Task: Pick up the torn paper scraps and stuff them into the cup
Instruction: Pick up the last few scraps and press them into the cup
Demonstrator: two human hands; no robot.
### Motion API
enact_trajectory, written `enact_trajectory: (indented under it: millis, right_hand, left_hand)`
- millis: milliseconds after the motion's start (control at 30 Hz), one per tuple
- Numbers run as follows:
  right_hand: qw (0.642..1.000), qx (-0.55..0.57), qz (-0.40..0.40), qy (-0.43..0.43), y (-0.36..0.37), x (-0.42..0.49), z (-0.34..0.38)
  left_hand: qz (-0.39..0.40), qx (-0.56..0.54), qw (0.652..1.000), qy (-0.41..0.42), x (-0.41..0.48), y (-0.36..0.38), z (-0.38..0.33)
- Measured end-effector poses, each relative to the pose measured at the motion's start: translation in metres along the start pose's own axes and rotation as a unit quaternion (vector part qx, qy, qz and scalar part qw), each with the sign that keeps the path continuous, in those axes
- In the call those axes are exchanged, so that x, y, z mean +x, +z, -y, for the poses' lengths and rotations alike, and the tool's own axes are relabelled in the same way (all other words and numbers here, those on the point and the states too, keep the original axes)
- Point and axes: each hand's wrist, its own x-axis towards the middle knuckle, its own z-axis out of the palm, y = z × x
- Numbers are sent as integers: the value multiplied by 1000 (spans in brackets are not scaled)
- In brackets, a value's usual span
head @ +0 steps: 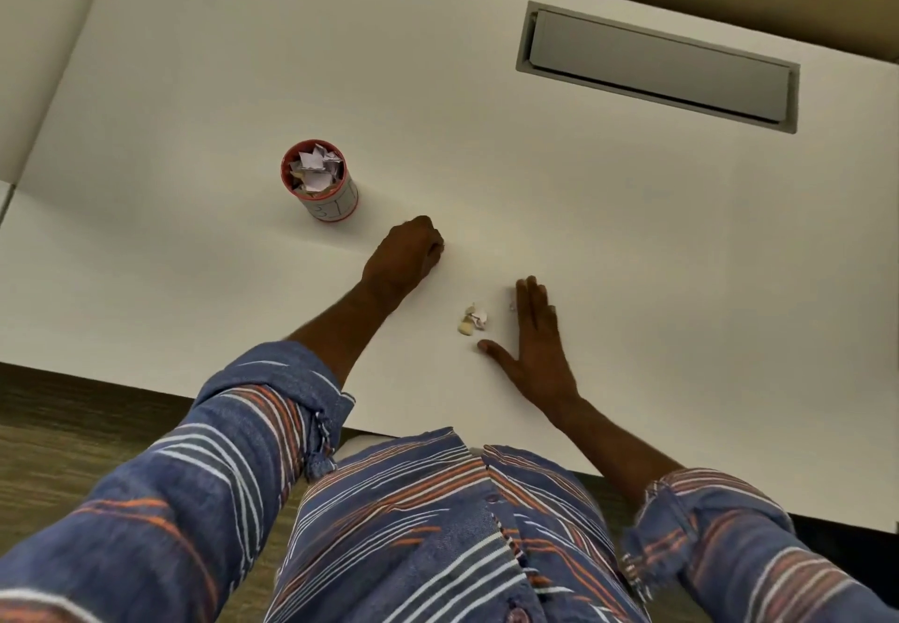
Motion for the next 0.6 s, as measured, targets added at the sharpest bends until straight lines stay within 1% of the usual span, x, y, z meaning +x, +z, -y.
enact_trajectory:
  millis: [67, 133, 167, 233, 300, 333, 400, 500, 600]
  right_hand:
    - [1000, -5, 4, -19, 11, 9, 20]
    - [998, -24, 4, -65, 20, 14, 38]
    - [994, -29, 1, -102, 25, 14, 43]
    - [979, -82, 1, -188, 32, 6, 42]
    - [973, -71, 53, -213, 26, -4, 34]
    - [971, -58, 42, -228, 20, -6, 28]
    - [952, -131, 0, -278, 11, -4, 24]
    - [943, -168, -30, -286, 2, -1, 28]
    - [958, -122, -55, -252, 3, 0, 38]
  left_hand:
    - [-13, -18, 999, -25, -1, -1, -1]
    - [-20, -34, 998, -46, -1, -1, -2]
    - [-19, -37, 998, -53, 0, -2, -3]
    - [-13, -41, 997, -61, 1, -4, -3]
    - [-10, -43, 997, -67, 2, -5, -2]
    - [-10, -41, 997, -69, 2, -6, -2]
    - [-9, -41, 996, -75, 2, -7, -3]
    - [5, -48, 995, -89, 1, -9, -3]
    - [-4, -64, 992, -105, -10, -9, 4]
